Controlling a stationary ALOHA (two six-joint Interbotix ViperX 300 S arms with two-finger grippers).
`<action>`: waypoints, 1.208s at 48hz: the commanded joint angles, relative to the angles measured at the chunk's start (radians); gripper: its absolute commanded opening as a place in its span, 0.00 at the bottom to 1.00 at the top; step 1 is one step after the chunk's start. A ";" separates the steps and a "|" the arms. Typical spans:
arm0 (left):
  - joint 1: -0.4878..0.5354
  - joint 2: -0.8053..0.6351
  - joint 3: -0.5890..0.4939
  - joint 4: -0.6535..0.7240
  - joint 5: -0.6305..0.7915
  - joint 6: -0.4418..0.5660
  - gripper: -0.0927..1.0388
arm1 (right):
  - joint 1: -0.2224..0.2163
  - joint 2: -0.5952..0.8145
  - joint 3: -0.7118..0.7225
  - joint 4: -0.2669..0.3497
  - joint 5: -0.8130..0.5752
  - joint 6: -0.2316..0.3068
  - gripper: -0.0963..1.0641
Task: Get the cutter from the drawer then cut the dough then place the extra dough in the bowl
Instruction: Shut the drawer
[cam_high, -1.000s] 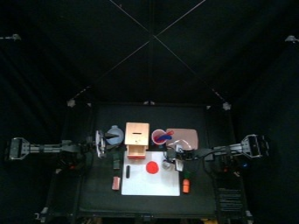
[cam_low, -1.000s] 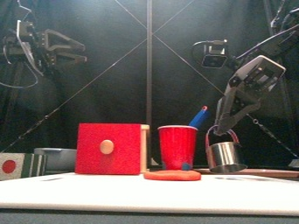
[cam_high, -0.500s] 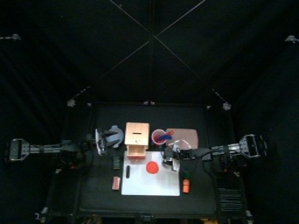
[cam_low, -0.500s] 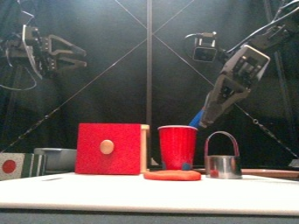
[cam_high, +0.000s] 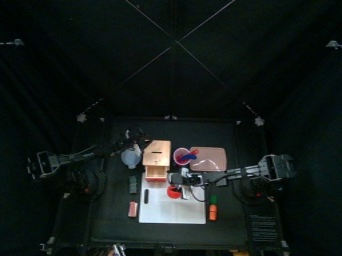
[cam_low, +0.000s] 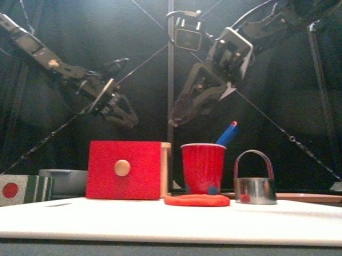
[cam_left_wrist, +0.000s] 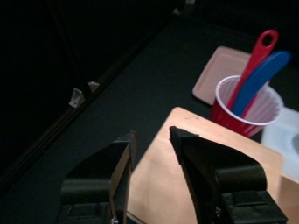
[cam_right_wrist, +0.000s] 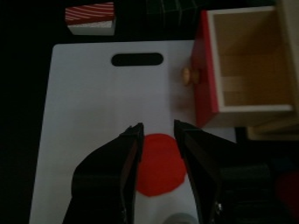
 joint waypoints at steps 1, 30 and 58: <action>0.021 0.089 -0.118 0.055 0.077 0.000 0.76 | 0.003 0.046 -0.091 -0.003 -0.003 -0.002 0.71; 0.023 0.206 -0.181 0.158 0.183 -0.002 0.76 | -0.110 0.249 -0.278 -0.213 0.051 0.002 0.71; 0.018 0.216 -0.192 0.155 0.161 -0.005 0.76 | -0.227 0.250 -0.311 -0.359 0.060 0.000 0.71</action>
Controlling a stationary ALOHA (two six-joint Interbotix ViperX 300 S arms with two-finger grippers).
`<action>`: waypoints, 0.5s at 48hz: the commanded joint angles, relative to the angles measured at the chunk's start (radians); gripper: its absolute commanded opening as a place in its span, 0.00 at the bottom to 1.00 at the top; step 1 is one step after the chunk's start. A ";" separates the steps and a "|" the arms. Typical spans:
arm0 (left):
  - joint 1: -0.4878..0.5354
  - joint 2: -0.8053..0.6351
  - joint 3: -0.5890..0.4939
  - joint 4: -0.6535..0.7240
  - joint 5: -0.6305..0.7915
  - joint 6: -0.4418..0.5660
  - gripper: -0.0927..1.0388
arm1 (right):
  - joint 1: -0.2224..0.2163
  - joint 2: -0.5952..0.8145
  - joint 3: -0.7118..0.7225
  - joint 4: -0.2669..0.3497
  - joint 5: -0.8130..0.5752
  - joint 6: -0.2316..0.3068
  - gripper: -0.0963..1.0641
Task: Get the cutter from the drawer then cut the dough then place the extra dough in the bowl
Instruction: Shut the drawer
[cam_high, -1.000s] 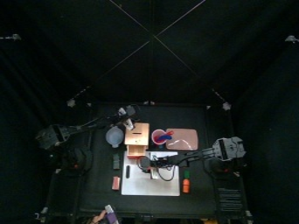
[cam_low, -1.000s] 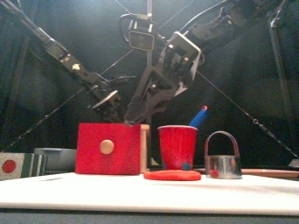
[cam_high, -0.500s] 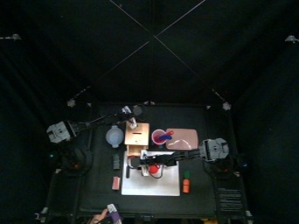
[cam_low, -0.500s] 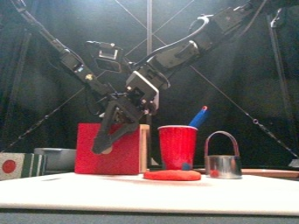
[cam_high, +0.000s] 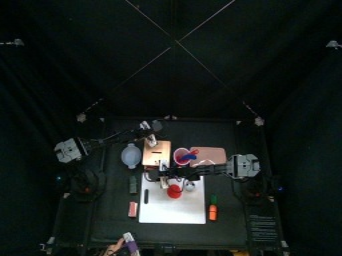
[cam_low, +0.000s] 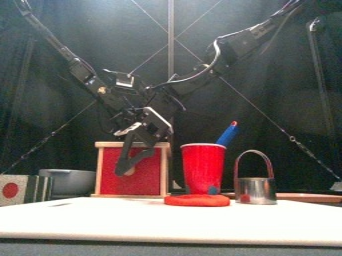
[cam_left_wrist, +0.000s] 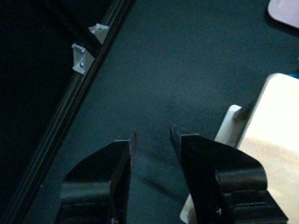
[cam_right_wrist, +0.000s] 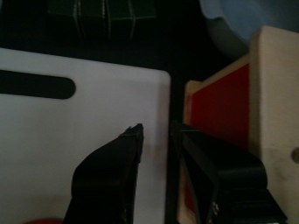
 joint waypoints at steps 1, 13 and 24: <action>-0.005 -0.008 -0.015 0.000 -0.008 0.000 0.76 | -0.029 -0.025 -0.025 -0.011 -0.005 -0.003 0.71; 0.000 -0.012 -0.017 -0.002 -0.041 -0.003 0.76 | -0.009 -0.037 -0.017 -0.005 0.008 -0.003 0.71; 0.017 -0.067 -0.005 -0.012 -0.137 -0.005 0.76 | 0.101 -0.140 0.021 0.037 0.029 0.000 0.71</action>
